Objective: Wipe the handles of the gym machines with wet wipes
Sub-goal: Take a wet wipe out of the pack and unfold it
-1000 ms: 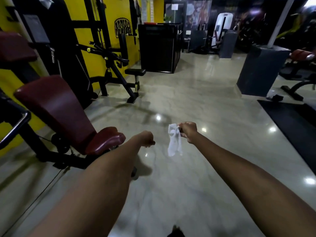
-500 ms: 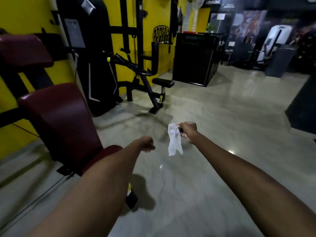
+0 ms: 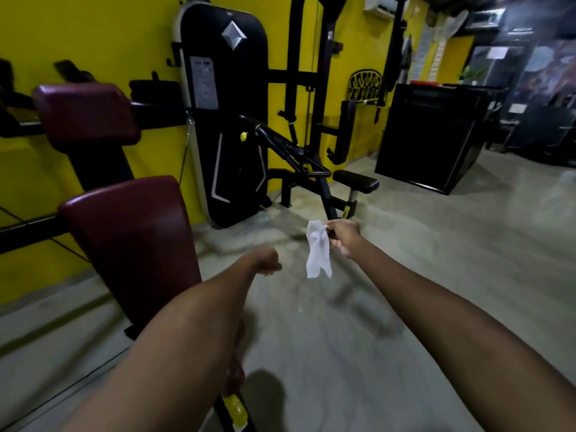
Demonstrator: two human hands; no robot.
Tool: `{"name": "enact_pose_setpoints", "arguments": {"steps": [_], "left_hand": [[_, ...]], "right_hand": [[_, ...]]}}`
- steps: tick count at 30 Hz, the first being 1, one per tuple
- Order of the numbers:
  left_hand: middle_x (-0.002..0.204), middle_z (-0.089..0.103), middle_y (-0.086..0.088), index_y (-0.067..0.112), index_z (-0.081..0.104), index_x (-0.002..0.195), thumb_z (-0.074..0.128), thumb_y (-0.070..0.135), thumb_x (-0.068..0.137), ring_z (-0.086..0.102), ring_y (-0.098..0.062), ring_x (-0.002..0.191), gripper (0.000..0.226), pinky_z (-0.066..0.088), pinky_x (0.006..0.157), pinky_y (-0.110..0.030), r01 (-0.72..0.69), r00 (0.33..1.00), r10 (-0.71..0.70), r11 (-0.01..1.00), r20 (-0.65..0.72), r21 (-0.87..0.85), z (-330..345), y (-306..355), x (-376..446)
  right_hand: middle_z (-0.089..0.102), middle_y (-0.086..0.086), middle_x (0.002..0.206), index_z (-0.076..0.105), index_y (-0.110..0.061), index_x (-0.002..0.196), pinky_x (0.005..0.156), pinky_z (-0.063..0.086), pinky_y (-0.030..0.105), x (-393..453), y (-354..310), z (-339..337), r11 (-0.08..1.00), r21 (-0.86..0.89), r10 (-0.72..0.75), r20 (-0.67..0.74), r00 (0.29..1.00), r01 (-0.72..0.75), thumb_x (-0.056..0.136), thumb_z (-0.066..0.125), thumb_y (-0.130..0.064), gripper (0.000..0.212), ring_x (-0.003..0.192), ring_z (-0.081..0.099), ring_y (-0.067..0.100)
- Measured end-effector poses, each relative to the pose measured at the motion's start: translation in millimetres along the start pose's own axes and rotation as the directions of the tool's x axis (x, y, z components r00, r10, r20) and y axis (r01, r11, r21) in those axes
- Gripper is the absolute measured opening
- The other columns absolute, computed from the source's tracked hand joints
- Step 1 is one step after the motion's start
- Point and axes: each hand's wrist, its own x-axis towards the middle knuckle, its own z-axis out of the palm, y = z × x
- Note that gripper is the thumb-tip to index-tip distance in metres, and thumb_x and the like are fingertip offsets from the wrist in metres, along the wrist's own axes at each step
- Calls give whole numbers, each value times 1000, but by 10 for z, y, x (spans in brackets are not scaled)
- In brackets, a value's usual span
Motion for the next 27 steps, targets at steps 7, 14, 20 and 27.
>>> {"name": "enact_pose_setpoints", "arguments": {"steps": [7,14,20,27], "left_hand": [[88,70,-21,-11,67,91,54,12,91,56,-17,57,26,45,61,-24,86,991,-91,995,-97,-57,-467,-296,416],[87,65,-20,-11,65,95,51,9,93,54,-15,59,25,45,61,-25,171,976,-181,981,-123,-86,-682,-513,496],[81,62,-15,-4,66,82,48,9,94,51,-9,52,26,39,47,-13,278,940,-296,953,-168,-122,-890,-583,562],[73,63,-11,10,59,64,55,12,93,53,-13,56,30,42,58,-22,305,912,-338,938,-234,-165,-985,-546,650]], "right_hand": [[57,9,69,57,-6,71,50,49,26,639,-240,518,1000,-23,19,116,993,-17,85,52,6,19,60,55,17],[56,8,67,59,-7,71,50,47,27,1010,-386,947,998,-56,34,261,965,-20,85,55,3,18,58,55,17],[58,6,71,63,-11,72,51,45,26,1238,-565,1258,996,-93,25,363,931,10,85,54,5,22,63,55,15],[56,6,71,64,-9,77,56,44,28,1380,-721,1417,991,-127,17,471,882,48,87,52,3,19,63,52,15]]}}
